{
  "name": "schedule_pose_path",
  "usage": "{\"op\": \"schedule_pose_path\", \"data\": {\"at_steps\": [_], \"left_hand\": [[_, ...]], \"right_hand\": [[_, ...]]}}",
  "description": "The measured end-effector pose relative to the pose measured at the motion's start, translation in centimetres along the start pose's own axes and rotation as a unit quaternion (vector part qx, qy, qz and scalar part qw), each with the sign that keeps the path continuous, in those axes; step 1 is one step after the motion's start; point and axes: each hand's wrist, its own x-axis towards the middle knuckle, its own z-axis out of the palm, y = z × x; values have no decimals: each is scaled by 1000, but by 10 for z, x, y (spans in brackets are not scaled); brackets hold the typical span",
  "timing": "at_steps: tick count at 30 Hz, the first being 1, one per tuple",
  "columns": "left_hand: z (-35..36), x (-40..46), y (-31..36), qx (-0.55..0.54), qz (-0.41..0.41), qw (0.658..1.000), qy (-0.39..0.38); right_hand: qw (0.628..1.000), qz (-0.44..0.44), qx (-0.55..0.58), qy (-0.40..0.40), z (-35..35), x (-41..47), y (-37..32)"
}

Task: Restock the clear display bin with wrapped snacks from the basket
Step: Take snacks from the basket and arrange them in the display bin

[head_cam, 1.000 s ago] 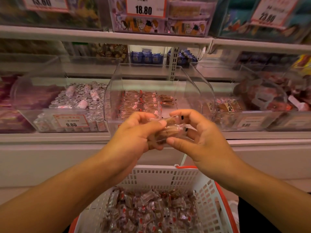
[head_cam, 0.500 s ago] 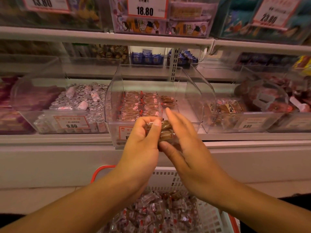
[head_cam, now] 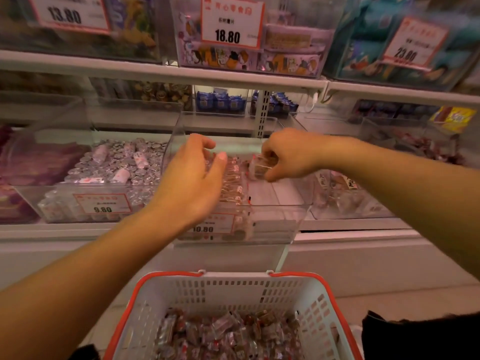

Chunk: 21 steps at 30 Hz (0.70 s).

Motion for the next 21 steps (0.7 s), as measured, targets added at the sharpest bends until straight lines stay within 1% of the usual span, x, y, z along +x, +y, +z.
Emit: {"op": "schedule_pose_path", "data": {"at_steps": [1,2,4,5,7,9,13,16,21], "left_hand": [[-4,5,-9,84,45,995,-23],[-8,9,-16,166,85,981,-58],[-11,13,-24,279,126,944,-122],[-11,13,-26,309,132,932,-138],[-9,12,-26,348,146,914,-146],[-8,12,-28,358,162,909,-138],[-9,12,-34,364,175,905,-134],[-10,12,-34,348,169,910,-151],[-7,11,-36,343,160,912,-157]], "right_hand": [[998,12,-49,-28,1,18,9],[995,22,-82,-60,4,36,16],[986,34,-97,-134,15,68,20],[979,34,-95,-175,22,82,19],[963,29,-81,-256,37,103,15],[951,35,-75,-299,47,114,15],[951,39,-101,-290,50,121,17],[962,48,-89,-252,47,123,20],[969,68,-132,-199,44,131,24]]}}
